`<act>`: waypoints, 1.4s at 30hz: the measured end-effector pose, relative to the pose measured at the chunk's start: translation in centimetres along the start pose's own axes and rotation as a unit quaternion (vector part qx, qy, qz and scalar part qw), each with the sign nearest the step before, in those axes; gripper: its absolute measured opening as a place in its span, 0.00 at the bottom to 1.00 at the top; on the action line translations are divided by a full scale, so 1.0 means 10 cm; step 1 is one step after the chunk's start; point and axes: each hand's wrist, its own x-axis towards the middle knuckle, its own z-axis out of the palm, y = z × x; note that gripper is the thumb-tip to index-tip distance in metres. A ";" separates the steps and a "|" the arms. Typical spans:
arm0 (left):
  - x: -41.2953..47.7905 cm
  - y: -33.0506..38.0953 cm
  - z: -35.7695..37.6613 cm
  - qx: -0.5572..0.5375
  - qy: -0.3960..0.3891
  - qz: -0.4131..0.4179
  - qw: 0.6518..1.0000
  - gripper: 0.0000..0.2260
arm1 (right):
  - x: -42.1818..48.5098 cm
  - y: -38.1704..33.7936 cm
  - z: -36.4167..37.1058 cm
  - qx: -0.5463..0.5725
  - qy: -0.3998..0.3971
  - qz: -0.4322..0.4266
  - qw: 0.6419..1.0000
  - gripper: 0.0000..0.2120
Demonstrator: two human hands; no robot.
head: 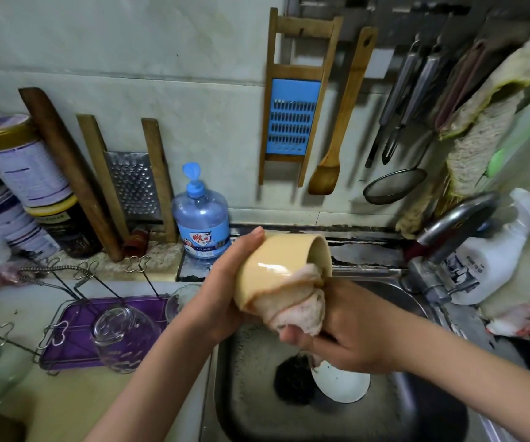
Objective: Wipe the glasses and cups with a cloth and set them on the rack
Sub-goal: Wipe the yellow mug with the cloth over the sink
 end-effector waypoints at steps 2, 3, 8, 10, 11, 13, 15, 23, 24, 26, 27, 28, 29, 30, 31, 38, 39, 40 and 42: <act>-0.01 -0.01 0.00 0.006 0.011 -0.005 1.000 0.13 | -0.05 0.04 -0.05 -0.101 -0.045 -0.022 0.994 0.27; -0.01 -0.01 0.01 0.012 0.013 -0.013 1.000 0.13 | -0.08 0.08 -0.05 -0.134 -0.063 -0.030 0.989 0.27; -0.01 -0.01 -0.06 -0.022 -0.010 -0.071 0.997 0.14 | -0.16 0.29 -0.14 -0.257 -0.039 -0.121 0.958 0.10; -0.02 -0.02 -0.10 -0.024 -0.012 -0.085 0.996 0.15 | -0.18 0.29 -0.20 -0.274 0.024 -0.152 0.949 0.10; -0.01 -0.02 -0.10 -0.019 -0.012 -0.085 0.996 0.15 | -0.19 0.29 -0.19 -0.286 0.027 -0.156 0.945 0.10; -0.01 -0.02 -0.08 -0.004 -0.003 -0.088 0.996 0.15 | -0.20 0.26 -0.09 -0.282 0.007 -0.136 0.950 0.07; 0.00 -0.02 -0.05 0.028 0.006 -0.078 0.997 0.12 | -0.19 0.25 0.04 -0.288 -0.018 -0.126 0.949 0.07; -0.01 -0.02 0.07 0.041 0.053 -0.007 0.998 0.10 | -0.14 -0.05 -0.14 0.098 -0.078 0.055 0.991 0.02; 0.00 -0.04 0.08 0.036 0.059 0.005 0.998 0.11 | -0.13 -0.10 -0.16 0.229 -0.054 0.093 0.967 0.05; 0.02 -0.06 0.09 0.037 0.069 0.023 0.997 0.12 | -0.11 -0.14 -0.18 0.433 0.002 0.175 0.884 0.07; 0.03 -0.06 0.10 0.039 0.075 0.029 0.996 0.13 | -0.10 -0.14 -0.19 0.488 0.041 0.191 0.850 0.08; 0.04 -0.06 0.09 0.041 0.082 0.034 0.995 0.13 | -0.09 -0.13 -0.19 0.544 0.082 0.199 0.811 0.10; 0.05 -0.06 0.08 0.041 0.088 0.037 0.995 0.13 | -0.09 -0.11 -0.18 0.600 0.116 0.206 0.765 0.14; 0.05 -0.07 0.07 0.039 0.092 0.034 0.994 0.13 | -0.08 -0.10 -0.20 0.659 0.139 0.215 0.707 0.17; 0.05 -0.07 0.06 0.036 0.092 0.023 0.995 0.14 | -0.07 -0.10 -0.21 0.702 0.148 0.212 0.664 0.20; -0.03 -0.09 -0.02 -0.005 0.083 -0.044 0.996 0.16 | -0.17 -0.17 -0.13 0.157 0.002 0.065 0.985 0.15; -0.06 -0.09 -0.03 0.002 0.073 -0.044 0.996 0.15 | -0.21 -0.13 -0.06 0.035 -0.026 0.032 0.999 0.15; -0.09 -0.09 -0.05 0.017 0.066 -0.042 0.997 0.13 | -0.26 -0.08 -0.01 -0.053 -0.056 0.019 0.997 0.15; -0.15 -0.10 -0.08 0.043 0.053 -0.044 0.997 0.08 | -0.32 -0.03 0.03 -0.172 -0.106 -0.005 0.979 0.15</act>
